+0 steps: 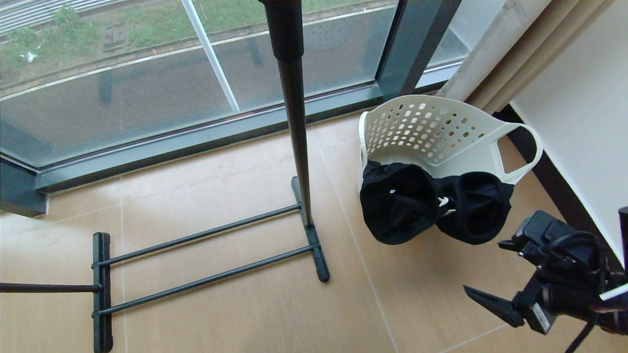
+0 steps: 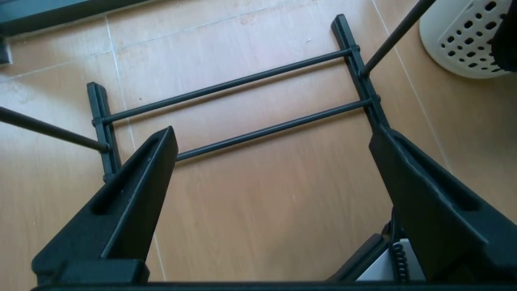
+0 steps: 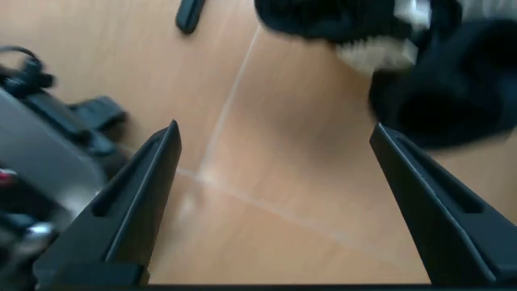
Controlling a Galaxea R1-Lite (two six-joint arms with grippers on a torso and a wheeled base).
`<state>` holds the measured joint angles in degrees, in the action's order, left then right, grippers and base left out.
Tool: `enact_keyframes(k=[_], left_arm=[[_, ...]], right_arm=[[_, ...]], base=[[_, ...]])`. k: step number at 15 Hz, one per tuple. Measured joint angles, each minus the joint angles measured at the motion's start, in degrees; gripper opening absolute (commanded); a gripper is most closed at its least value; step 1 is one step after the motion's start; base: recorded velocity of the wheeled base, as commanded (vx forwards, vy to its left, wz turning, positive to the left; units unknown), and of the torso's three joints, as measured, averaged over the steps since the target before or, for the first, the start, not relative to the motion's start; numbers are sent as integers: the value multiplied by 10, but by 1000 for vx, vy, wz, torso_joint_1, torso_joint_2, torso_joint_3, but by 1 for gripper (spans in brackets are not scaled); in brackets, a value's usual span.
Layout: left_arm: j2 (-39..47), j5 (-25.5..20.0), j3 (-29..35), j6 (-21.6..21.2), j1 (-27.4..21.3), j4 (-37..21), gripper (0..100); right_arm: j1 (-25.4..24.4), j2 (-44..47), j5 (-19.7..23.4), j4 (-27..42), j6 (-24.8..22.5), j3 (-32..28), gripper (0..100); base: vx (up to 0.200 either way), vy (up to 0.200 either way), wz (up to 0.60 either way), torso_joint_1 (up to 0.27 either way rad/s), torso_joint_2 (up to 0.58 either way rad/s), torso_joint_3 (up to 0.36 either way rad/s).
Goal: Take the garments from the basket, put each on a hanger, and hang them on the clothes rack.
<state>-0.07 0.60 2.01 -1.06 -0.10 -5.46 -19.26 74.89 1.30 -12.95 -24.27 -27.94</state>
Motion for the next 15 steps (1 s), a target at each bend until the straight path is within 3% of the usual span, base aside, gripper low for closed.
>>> enact_keyframes(k=[3,4,9,12,15], left_arm=[[0,0,0,-1,0,0,100],[0,0,0,-2,0,0,100],[0,-1,0,-1,0,0,100],[0,0,0,-1,0,0,100],[0,-1,0,-1,0,0,100]], right_arm=[[-9,35,-15,1,-98,-34,100],[-11,39,-40,1,-128,-41,100],[-60,63,-151,-5,-133,-64,100],[-71,92,-164,-5,-129,-101,100],[-63,157,-165,-5,-143,-192,100]], base=[[0,0,0,0,0,0],[0,0,0,0,0,0],[0,0,0,0,0,0],[0,0,0,0,0,0],[0,0,0,0,0,0]])
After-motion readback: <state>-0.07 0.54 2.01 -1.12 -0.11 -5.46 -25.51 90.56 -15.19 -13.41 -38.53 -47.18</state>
